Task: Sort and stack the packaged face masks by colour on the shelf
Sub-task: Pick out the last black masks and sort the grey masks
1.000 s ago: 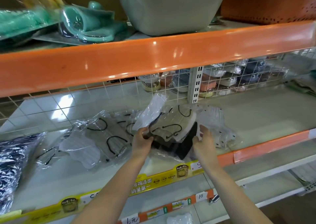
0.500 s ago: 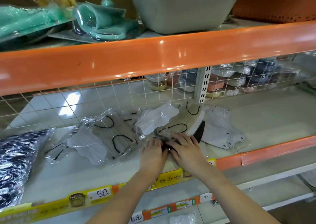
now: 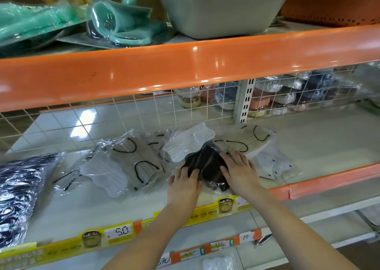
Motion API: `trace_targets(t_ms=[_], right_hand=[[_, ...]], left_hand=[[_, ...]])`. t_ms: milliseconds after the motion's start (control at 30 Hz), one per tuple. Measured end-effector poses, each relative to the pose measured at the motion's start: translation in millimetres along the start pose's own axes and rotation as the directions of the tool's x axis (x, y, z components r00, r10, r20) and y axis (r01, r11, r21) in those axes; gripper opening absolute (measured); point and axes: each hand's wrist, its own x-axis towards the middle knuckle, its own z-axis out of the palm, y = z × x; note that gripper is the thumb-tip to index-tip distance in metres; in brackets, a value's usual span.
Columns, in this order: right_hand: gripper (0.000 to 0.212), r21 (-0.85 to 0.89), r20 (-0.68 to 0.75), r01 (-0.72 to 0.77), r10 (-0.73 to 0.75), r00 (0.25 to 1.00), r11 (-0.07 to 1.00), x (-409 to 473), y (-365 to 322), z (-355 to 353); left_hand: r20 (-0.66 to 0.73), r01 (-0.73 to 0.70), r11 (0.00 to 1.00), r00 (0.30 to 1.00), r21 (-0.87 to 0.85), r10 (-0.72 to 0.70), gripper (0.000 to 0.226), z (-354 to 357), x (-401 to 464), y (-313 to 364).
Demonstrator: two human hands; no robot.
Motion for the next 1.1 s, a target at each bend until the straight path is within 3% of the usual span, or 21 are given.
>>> trace_targets(t_ms=[100, 233, 333, 433, 500, 667, 833, 1000, 1100], right_hand=[[0.053, -0.015, 0.04, -0.054, 0.054, 0.998, 0.998, 0.3, 8.5, -4.8], [0.049, -0.089, -0.006, -0.075, 0.075, 0.997, 0.993, -0.4, 16.8, -12.1], [0.039, -0.026, -0.107, 0.074, -0.076, 0.991, 0.997, -1.7, 19.9, -16.9], [0.047, 0.022, 0.012, 0.248, -0.248, 0.969, 0.969, -3.4, 18.7, -19.7], [0.054, 0.047, 0.087, 0.268, -0.271, 0.959, 0.962, -4.1, 16.9, -15.7], [0.05, 0.01, 0.048, 0.263, -0.263, 0.964, 0.965, -6.7, 2.9, -4.5], [0.036, -0.001, -0.015, 0.275, -0.275, 0.961, 0.961, -9.7, -6.9, 3.4], [0.038, 0.03, 0.022, 0.32, -0.321, 0.947, 0.947, -7.9, -3.9, -4.8], [0.038, 0.029, 0.033, 0.332, -0.333, 0.942, 0.943, -9.8, -1.2, -4.6]], left_hand=[[0.017, 0.01, 0.999, 1.0, 0.043, -0.011, 0.035, -3.0, 3.4, -0.4], [0.109, 0.045, 0.992, 0.992, 0.114, -0.058, 0.042, -9.3, 8.4, 3.3], [0.128, 0.127, 0.979, 0.981, 0.159, -0.148, 0.045, -6.7, 12.2, -1.8], [0.164, 0.17, 0.977, 0.968, 0.129, -0.19, 0.049, -9.7, 14.0, -7.9], [0.148, 0.166, 0.979, 0.972, 0.116, -0.183, 0.051, -11.7, 13.5, -7.7], [0.064, -0.042, 0.999, 0.997, 0.013, 0.041, 0.048, -13.4, 12.5, 13.4], [0.2, -0.063, 0.998, 0.978, 0.003, 0.061, 0.062, -11.5, 12.5, 29.4], [0.284, -0.174, 0.96, 0.953, 0.221, 0.107, 0.047, -17.0, 16.2, 26.9], [0.326, -0.212, 0.945, 0.937, 0.25, 0.124, 0.043, -26.3, 20.5, 29.6]])
